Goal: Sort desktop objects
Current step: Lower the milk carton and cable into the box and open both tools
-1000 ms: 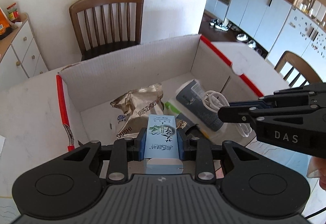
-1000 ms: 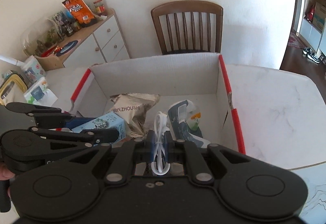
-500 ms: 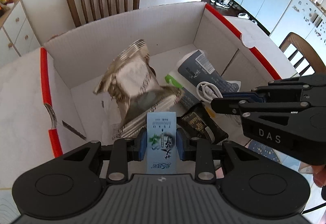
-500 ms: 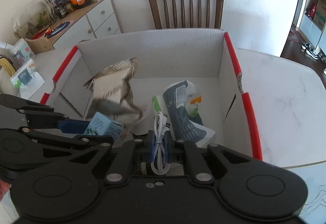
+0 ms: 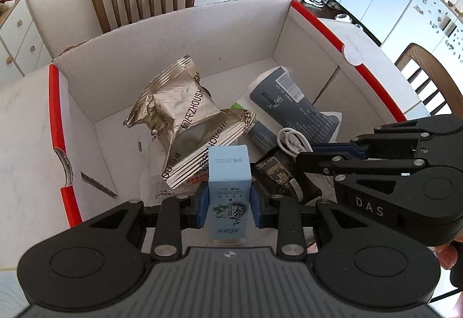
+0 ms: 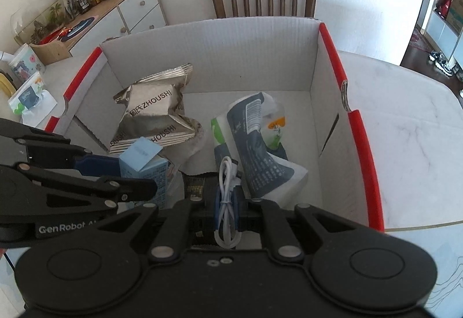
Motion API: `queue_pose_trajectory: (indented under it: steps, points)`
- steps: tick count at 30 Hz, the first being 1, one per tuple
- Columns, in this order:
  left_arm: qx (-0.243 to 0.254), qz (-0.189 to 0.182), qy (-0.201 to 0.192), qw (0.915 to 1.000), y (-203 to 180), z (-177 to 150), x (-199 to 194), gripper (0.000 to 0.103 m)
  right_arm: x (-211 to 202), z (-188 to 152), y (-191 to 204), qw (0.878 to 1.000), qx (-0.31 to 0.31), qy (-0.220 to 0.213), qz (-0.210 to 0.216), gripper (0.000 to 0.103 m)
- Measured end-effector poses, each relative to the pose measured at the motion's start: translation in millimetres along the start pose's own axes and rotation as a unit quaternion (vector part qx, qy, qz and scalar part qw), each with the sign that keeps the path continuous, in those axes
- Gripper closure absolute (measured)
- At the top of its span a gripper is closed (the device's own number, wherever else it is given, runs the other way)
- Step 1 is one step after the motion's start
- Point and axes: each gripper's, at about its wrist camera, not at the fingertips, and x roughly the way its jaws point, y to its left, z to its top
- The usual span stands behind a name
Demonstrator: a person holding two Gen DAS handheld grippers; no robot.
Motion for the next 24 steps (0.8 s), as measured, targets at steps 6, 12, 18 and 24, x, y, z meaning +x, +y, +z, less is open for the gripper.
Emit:
queue_pose_trajectory:
  steps: [6, 12, 18, 24]
  points:
    - [-0.007, -0.002, 0.000, 1.0000, 2.1, -1.1, -2.3, 0.075, -2.9, 1.2, -0.2, 1.000, -0.004, -0.002, -0.004, 0.087]
    - [-0.005, -0.002, -0.003, 1.0000, 0.9, -4.1, -6.7, 0.075, -8.5, 0.6, -3.0, 1.000, 0.001, -0.008, -0.005, 0.083]
    - [-0.004, -0.003, -0.014, 0.9999, -3.7, -6.6, -11.6, 0.075, -16.1, 2.0, -5.2, 1.000, 0.006, -0.015, 0.005, 0.081]
    - [-0.010, -0.004, -0.027, 0.9996, -2.8, -5.8, -22.7, 0.075, -27.6, 3.1, -9.4, 1.000, 0.012, -0.025, 0.014, 0.073]
